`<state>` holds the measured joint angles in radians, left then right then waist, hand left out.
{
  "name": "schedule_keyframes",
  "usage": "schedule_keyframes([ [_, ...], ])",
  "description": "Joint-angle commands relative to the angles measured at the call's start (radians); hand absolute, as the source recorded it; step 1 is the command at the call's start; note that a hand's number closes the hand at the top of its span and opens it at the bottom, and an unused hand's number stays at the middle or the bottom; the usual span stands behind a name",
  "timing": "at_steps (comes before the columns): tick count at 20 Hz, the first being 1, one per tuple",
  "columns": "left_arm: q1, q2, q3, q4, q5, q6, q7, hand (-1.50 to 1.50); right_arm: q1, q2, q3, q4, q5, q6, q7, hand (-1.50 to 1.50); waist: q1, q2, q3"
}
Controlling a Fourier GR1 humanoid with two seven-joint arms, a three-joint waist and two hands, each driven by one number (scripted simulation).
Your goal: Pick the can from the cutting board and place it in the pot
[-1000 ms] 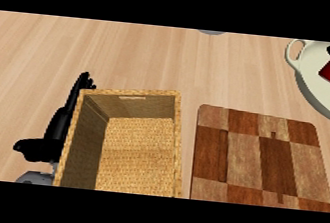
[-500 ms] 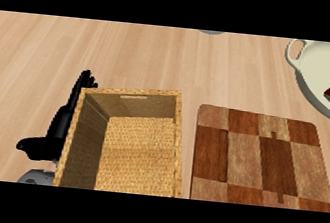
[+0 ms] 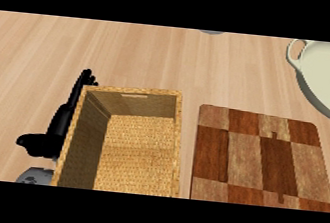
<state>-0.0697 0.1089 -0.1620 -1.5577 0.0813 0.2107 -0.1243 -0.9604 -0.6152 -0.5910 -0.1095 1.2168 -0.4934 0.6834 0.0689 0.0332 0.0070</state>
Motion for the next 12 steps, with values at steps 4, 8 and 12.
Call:
schedule_keyframes([
  [4,0.010,0.001,0.009,0.002,-0.013,0.018,0.004,0.00,0.039,0.034,-0.131,-0.143,-0.154,-0.220,-0.266,-1.50,-0.014,-0.005,0.003],
  [8,0.015,-0.002,0.007,-0.008,-0.003,0.009,0.001,0.00,0.023,0.064,-0.222,-0.248,-0.279,-0.348,-0.419,-1.50,-0.025,-0.013,0.003],
  [12,0.028,-0.016,0.008,0.004,-0.025,0.037,-0.010,0.00,0.081,0.098,-0.330,-0.307,-0.443,-0.384,-0.589,-1.50,-0.038,-0.015,0.001],
])
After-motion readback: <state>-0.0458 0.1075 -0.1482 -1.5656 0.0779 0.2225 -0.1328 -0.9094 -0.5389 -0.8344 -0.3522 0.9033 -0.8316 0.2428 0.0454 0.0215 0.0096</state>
